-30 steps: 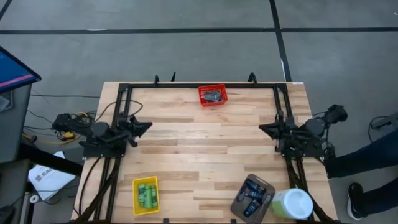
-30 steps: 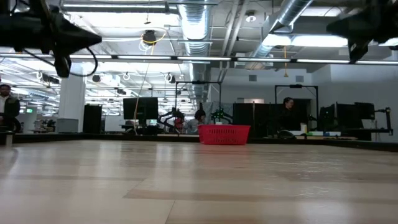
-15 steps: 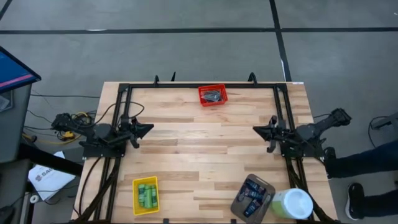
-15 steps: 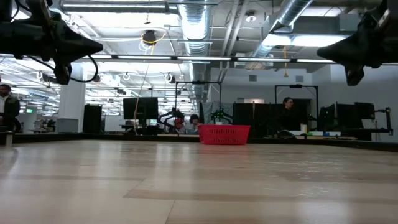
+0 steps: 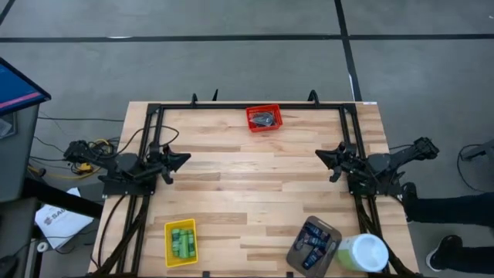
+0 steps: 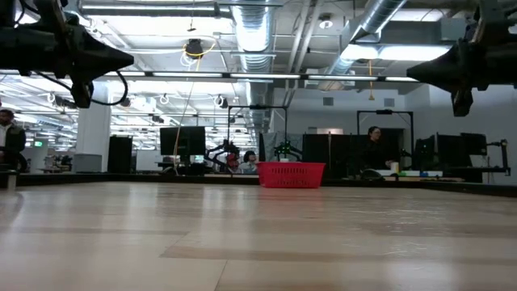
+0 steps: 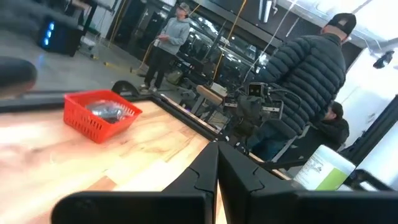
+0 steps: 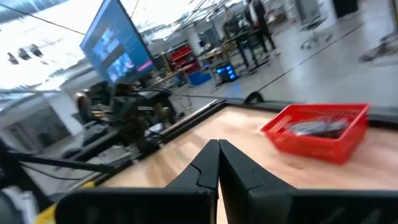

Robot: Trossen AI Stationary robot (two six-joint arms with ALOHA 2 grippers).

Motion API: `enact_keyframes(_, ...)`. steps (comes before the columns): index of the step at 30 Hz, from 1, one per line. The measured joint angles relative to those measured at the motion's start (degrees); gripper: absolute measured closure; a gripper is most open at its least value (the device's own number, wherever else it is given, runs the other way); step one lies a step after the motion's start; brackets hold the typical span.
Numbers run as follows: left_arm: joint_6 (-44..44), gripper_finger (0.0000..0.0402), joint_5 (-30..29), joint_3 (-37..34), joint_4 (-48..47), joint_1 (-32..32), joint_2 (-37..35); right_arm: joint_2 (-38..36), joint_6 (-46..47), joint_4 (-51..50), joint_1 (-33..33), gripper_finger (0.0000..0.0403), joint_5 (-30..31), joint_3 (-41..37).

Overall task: Pick & Place Travel size toiletries
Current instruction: Return to Home Position

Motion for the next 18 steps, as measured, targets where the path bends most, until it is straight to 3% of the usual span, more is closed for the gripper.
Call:
enact_keyframes(3, 6.8, 0.0398, 1.5, 0.0, 1.7, 0.0, 0.0, 0.0, -4.3, 0.8, -2.2, 0.0403, 0.4, 0.0)
enact_keyframes(7, 18.4, 0.0396, 12.8, 0.0, 10.0, 0.0, -1.5, 0.0, -6.3, 2.5, -8.3, 0.0403, -0.8, 0.0)
enact_keyframes(9, 22.0, 0.0396, 19.0, 0.0, 11.3, 0.0, -2.6, -0.2, -9.0, 3.9, -12.1, 0.0403, -5.9, 0.0)
enact_keyframes(11, 22.9, 0.0397, 21.4, 0.0, 10.2, 0.1, -2.7, -0.8, -11.7, 4.1, -16.5, 0.0403, -13.3, 0.0)
enact_keyframes(18, 21.6, 0.0398, 20.3, 0.0, 3.4, 0.1, -2.7, -0.3, -12.7, -1.6, -31.8, 0.0403, -27.6, 0.0)
